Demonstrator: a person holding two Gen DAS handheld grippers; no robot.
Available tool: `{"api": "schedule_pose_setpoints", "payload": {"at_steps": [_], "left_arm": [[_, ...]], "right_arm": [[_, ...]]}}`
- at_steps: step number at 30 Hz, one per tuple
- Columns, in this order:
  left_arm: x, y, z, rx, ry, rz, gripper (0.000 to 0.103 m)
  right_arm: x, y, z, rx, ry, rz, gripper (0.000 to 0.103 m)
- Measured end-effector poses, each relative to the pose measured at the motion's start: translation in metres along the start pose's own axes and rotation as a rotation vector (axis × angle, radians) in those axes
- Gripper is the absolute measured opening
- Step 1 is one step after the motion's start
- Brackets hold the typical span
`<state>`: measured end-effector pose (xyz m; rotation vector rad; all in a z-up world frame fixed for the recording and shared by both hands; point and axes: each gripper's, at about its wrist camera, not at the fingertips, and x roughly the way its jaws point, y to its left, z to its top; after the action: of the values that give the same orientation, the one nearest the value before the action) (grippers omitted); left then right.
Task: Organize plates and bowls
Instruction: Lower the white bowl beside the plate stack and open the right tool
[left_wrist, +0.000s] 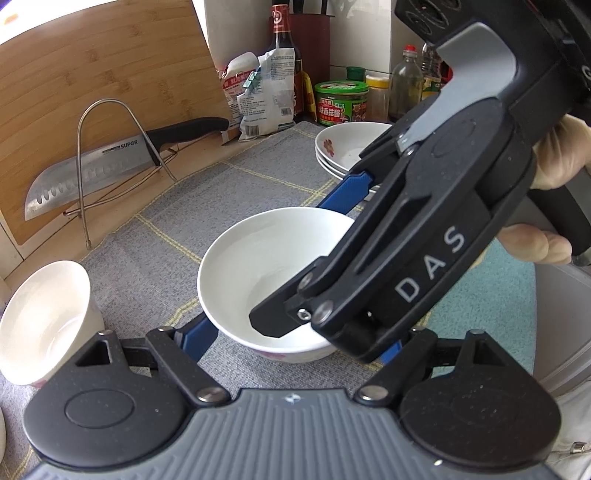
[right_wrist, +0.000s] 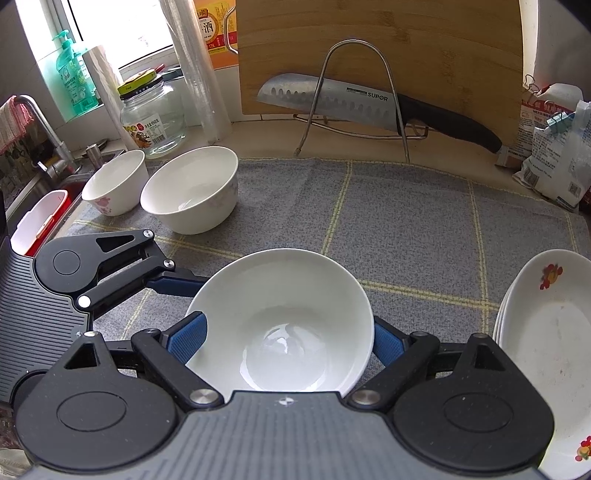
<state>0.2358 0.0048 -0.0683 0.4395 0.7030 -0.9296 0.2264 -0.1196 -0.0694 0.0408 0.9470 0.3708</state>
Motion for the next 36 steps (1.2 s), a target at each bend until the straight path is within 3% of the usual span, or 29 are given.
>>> {"api": "schedule_pose_setpoints", "payload": {"at_steps": [8,11,14,23,31,36], "left_arm": [[0.001,0.001,-0.006,-0.013,0.004,0.001,0.086],[-0.004,0.001,-0.010,-0.012,-0.025,0.015,0.100],[-0.011,0.007,-0.014,-0.053,-0.045,0.004,0.100],[-0.045,0.014,-0.041,-0.151,-0.024,0.032,0.100],[-0.093,0.033,-0.074,-0.274,-0.060,0.124,0.100],[-0.124,0.054,-0.099,-0.325,-0.079,0.188,0.100]], "right_arm": [[0.004,0.002,-0.001,0.004,0.004,0.014,0.100],[0.002,0.004,-0.002,0.002,-0.017,0.010,0.103],[-0.002,0.004,-0.002,0.003,-0.034,-0.008,0.103],[-0.029,0.006,-0.007,0.100,-0.174,-0.017,0.103],[-0.028,0.046,-0.004,0.068,-0.178,-0.018,0.103],[-0.020,0.093,-0.002,-0.026,-0.189,-0.093,0.103]]}}
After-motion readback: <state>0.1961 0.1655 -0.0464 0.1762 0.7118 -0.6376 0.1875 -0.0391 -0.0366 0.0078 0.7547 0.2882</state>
